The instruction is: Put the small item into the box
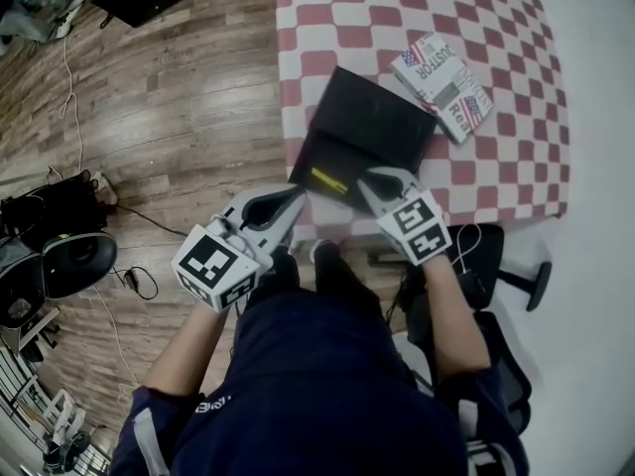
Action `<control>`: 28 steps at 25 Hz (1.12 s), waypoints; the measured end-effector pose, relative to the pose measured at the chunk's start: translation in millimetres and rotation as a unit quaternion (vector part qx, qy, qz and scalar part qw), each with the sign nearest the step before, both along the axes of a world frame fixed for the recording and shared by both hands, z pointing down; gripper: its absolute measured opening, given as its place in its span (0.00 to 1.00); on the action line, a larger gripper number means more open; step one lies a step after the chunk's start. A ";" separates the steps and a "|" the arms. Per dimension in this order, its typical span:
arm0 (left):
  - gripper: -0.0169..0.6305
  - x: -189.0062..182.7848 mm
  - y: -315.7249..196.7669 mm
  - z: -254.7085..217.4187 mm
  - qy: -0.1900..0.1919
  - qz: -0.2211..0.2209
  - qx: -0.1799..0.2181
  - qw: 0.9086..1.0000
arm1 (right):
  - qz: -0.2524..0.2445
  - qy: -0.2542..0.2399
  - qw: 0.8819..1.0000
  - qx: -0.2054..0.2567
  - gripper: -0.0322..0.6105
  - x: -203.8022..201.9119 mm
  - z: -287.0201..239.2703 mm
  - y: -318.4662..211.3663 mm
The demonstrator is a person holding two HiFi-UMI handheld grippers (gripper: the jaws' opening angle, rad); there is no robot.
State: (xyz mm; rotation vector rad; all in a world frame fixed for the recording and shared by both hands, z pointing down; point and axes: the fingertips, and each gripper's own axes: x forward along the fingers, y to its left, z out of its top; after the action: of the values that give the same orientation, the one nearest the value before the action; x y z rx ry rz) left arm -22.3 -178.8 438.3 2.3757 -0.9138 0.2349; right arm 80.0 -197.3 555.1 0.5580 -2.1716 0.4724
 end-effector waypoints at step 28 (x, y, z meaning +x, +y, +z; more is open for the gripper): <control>0.08 27.2 9.5 -77.0 -0.019 0.057 0.093 0.994 | 0.112 -0.186 0.970 0.110 0.08 14.1 -159.9 22.8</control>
State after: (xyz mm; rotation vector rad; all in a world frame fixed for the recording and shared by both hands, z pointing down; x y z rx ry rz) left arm 4.9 -169.3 361.2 2.6084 -0.8503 0.2494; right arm 94.1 -174.5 395.2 0.9045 -2.5507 0.4907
